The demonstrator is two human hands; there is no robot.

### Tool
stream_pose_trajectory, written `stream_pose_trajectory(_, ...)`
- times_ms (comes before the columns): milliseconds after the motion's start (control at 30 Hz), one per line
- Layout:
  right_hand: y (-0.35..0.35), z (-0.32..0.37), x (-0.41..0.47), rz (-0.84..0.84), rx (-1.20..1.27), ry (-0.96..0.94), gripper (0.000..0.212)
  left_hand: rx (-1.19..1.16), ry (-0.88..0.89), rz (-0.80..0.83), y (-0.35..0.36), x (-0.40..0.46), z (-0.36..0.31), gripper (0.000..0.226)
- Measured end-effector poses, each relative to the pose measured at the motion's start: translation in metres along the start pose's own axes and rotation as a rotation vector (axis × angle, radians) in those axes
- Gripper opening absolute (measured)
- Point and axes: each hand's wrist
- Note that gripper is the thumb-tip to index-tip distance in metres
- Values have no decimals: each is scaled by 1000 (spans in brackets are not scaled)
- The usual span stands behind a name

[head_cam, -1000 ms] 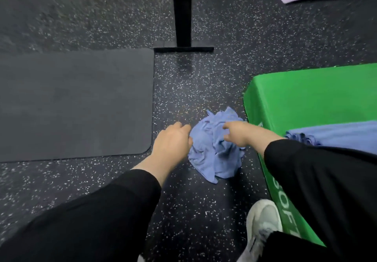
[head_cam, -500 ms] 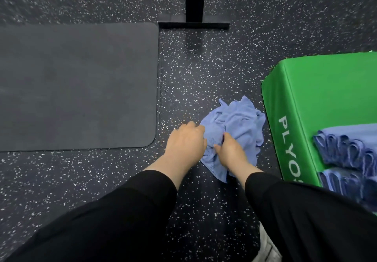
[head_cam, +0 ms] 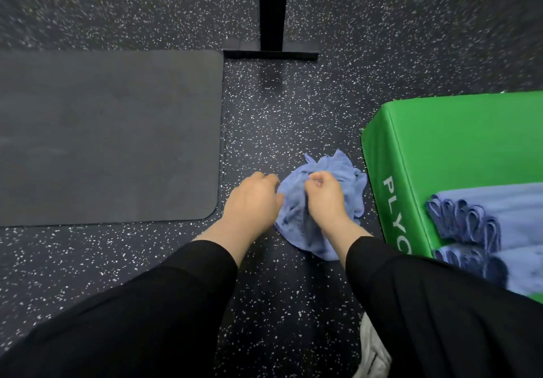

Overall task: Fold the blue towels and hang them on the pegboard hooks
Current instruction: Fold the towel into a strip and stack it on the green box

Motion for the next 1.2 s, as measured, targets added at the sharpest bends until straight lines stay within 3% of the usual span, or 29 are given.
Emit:
stream_pose_trajectory(267, -93, 100, -68, -29, -272, -415, 24, -204, 92, -167, -86, -58, -51, 45)
stream_pose_trajectory(467, -176, 173, -154, 37, -430, -641, 29, -257, 271, -252, -152, -123, -95, 65)
stream_pose_trajectory(567, -211, 198, -198, 26, -400, -745, 31, -325, 373, -294, -184, -157, -113, 64)
stream_pose_trajectory(633, -225, 203, -221, 33, -347, -805, 26, -353, 442, -320, -199, -178, -124, 51)
stream_pose_trajectory(800, -225, 200, -244, 53, -262, -856, 20, -510, 445, -317, -201, -199, -129, 6)
stream_pose_trajectory(933, -222, 203, -238, 71, -183, -845, 8, -683, 422, -440, -201, -195, -130, 17)
stream_pose_trajectory(1000, -225, 203, -232, 60, -258, -835, 2, -729, 434, -492, -206, -193, -131, 19)
stream_pose_trajectory(1100, -232, 204, -222, 26, -447, -804, 15, -811, 404, -587, -218, -184, -128, 16)
stream_pose_trajectory(1200, -237, 207, -209, -21, -418, -790, 22, -909, 388, -660, -233, -180, -126, 13)
Point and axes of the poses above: each hand's wrist, its own x-axis towards the middle knuckle, its own y-axis out of the palm, z = x × y, and after that the axes turned 13 degrees about -x, right-handed
